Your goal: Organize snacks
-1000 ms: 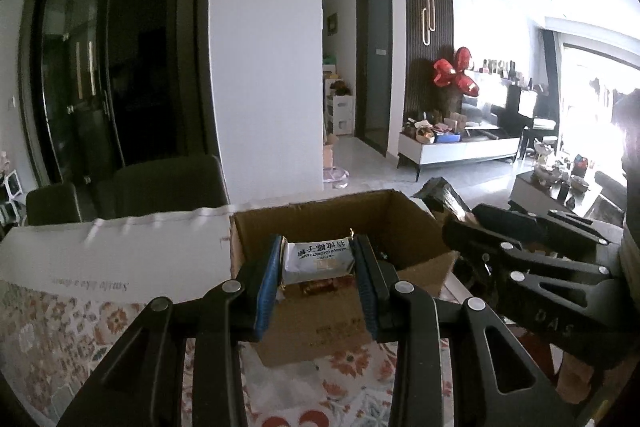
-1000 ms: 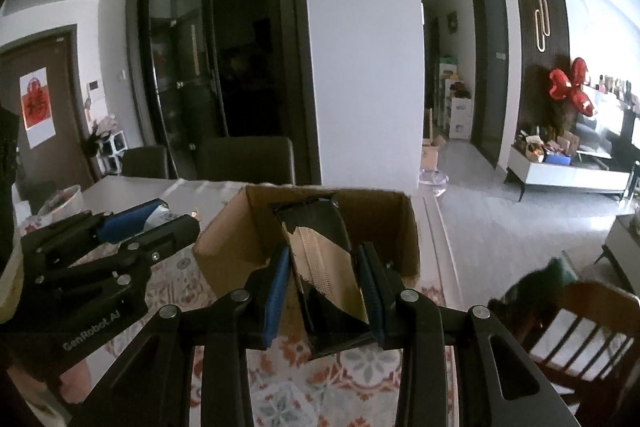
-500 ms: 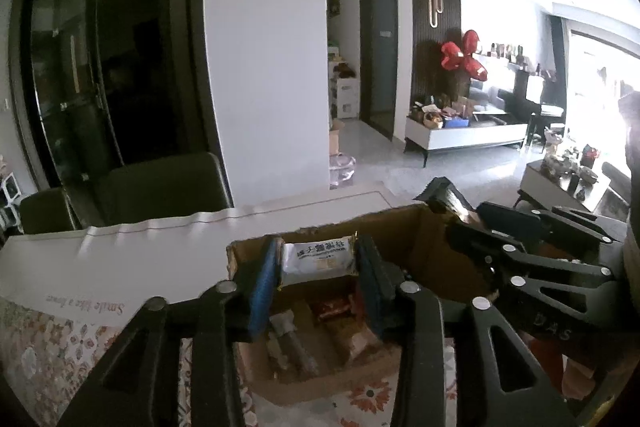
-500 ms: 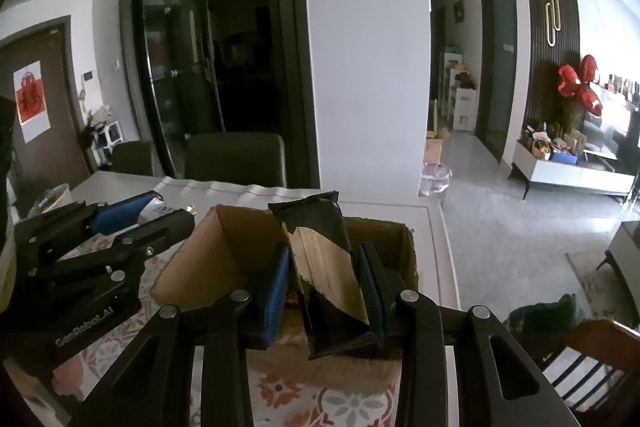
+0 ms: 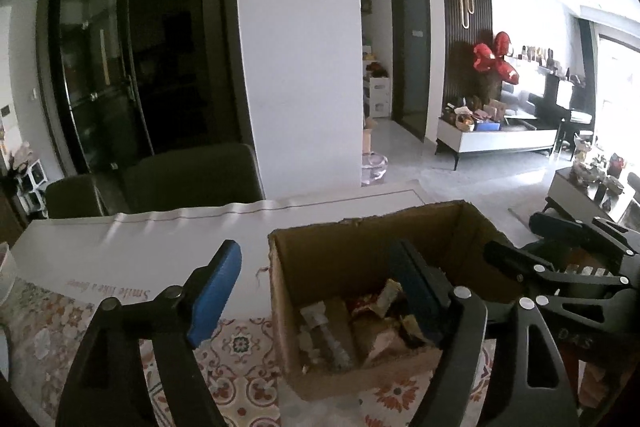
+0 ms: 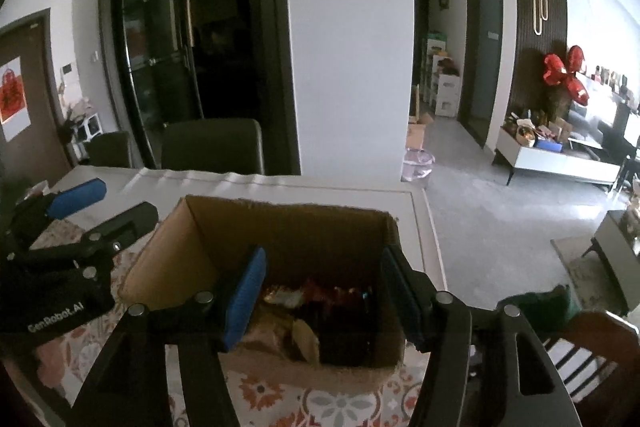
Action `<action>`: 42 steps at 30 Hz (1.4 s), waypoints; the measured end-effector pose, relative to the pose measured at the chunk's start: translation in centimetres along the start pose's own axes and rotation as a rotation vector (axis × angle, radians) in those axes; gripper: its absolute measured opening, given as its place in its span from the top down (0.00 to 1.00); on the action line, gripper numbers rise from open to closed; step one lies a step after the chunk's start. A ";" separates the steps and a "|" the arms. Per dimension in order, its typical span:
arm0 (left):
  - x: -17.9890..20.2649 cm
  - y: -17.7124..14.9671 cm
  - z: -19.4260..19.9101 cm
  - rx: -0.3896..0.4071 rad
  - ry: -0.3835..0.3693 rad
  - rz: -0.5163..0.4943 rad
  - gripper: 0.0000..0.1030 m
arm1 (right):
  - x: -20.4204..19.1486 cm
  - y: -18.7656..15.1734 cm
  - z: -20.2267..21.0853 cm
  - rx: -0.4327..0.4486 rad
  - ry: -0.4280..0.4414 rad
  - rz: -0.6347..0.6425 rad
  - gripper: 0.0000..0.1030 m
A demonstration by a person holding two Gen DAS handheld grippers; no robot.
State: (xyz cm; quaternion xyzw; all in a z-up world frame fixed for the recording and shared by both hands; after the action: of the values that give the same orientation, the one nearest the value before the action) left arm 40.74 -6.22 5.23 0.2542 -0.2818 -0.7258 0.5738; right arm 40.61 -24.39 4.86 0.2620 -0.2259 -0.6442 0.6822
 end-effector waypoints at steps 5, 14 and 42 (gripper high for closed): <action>-0.3 -1.6 2.0 0.014 -0.014 0.011 0.21 | -0.3 -1.8 1.8 0.011 -0.005 -0.027 0.34; -0.5 -4.4 7.0 0.071 -0.008 0.027 0.13 | -1.4 -5.1 6.3 0.070 -0.066 -0.035 0.29; 1.4 -17.6 19.1 0.134 0.012 0.003 0.00 | -4.3 -19.4 17.5 0.155 -0.069 -0.065 0.14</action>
State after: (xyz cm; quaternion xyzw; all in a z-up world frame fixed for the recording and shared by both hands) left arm 15.08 -2.13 6.38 0.2959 -0.3268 -0.7027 0.5584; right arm 14.28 -21.93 5.70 0.2987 -0.2899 -0.6552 0.6304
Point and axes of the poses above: each gripper's, at about its wrist camera, not at the fingertips, and z roughly against the way its jaws point, x to its right, y to its top, the point moved 1 cm from there along -z, roughly the way its jaws point, and after that the axes turned 15 degrees about -x, right-handed, at the moved point
